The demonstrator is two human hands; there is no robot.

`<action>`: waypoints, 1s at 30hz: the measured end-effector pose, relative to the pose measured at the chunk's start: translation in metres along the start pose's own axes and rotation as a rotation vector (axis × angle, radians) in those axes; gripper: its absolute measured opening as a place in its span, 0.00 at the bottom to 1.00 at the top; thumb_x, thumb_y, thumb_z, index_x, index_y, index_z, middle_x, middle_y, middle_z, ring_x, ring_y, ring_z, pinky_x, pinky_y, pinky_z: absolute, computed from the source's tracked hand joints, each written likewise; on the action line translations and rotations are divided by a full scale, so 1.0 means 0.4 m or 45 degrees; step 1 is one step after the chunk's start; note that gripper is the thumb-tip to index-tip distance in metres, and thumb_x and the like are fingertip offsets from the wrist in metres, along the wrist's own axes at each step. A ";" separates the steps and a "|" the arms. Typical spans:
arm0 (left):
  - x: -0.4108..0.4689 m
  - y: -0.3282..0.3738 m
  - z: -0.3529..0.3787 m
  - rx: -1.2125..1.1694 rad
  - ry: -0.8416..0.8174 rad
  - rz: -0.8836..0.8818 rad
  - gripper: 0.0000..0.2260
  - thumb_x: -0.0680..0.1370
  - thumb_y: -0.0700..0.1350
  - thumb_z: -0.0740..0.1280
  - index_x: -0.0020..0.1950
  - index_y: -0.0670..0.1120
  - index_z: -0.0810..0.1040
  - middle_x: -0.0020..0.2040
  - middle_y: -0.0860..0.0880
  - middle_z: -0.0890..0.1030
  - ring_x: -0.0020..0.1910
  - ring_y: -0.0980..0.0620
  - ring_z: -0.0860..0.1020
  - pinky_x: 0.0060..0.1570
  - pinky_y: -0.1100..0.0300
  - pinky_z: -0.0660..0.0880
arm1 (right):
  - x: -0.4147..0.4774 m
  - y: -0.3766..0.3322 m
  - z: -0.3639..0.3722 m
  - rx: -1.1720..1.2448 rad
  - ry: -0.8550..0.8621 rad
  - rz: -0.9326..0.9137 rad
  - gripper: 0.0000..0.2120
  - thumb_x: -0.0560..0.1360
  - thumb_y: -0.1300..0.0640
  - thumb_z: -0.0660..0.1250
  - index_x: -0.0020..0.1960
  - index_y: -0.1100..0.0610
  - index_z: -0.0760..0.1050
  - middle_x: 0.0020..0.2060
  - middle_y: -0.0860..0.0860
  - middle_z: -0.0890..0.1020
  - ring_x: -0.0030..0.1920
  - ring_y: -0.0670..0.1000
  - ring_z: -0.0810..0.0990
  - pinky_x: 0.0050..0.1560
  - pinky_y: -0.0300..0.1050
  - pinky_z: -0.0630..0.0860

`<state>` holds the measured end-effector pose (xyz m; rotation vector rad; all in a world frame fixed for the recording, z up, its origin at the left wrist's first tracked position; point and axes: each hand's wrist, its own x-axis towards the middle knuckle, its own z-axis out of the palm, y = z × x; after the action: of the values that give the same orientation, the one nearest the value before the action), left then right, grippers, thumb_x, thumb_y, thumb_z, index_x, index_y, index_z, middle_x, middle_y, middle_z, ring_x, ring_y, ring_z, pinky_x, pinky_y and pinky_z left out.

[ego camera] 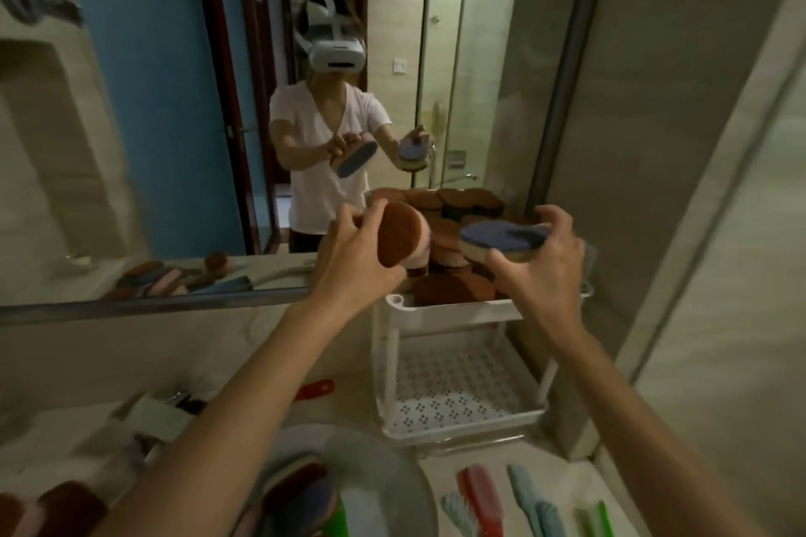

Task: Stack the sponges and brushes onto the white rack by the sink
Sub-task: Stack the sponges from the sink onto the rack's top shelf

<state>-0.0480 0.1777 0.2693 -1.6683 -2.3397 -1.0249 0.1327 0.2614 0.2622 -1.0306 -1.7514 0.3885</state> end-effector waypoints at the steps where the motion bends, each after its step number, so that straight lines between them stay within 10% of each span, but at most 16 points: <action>1: 0.012 0.025 0.012 0.034 -0.060 0.029 0.39 0.70 0.51 0.71 0.75 0.53 0.53 0.68 0.46 0.59 0.66 0.43 0.66 0.64 0.51 0.68 | 0.025 0.017 -0.017 -0.103 -0.005 -0.020 0.33 0.67 0.55 0.72 0.68 0.59 0.63 0.59 0.56 0.72 0.62 0.57 0.66 0.57 0.47 0.68; 12: 0.091 0.133 0.124 0.386 -0.412 0.140 0.38 0.72 0.52 0.68 0.77 0.48 0.53 0.70 0.43 0.60 0.70 0.42 0.60 0.70 0.46 0.61 | 0.179 0.058 -0.044 -1.174 -0.875 -0.490 0.37 0.69 0.56 0.69 0.72 0.56 0.53 0.67 0.58 0.66 0.69 0.61 0.58 0.65 0.59 0.66; 30: 0.095 0.068 0.152 0.161 -0.522 0.037 0.36 0.70 0.51 0.72 0.74 0.46 0.62 0.65 0.45 0.67 0.67 0.46 0.65 0.61 0.58 0.66 | 0.227 0.161 -0.009 -0.647 -1.205 -0.347 0.33 0.70 0.57 0.72 0.70 0.47 0.60 0.66 0.54 0.67 0.67 0.57 0.63 0.67 0.53 0.66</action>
<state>-0.0215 0.2474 0.2516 -2.0107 -2.5401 -0.5538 0.1555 0.3698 0.2754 -0.9913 -2.9153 0.2724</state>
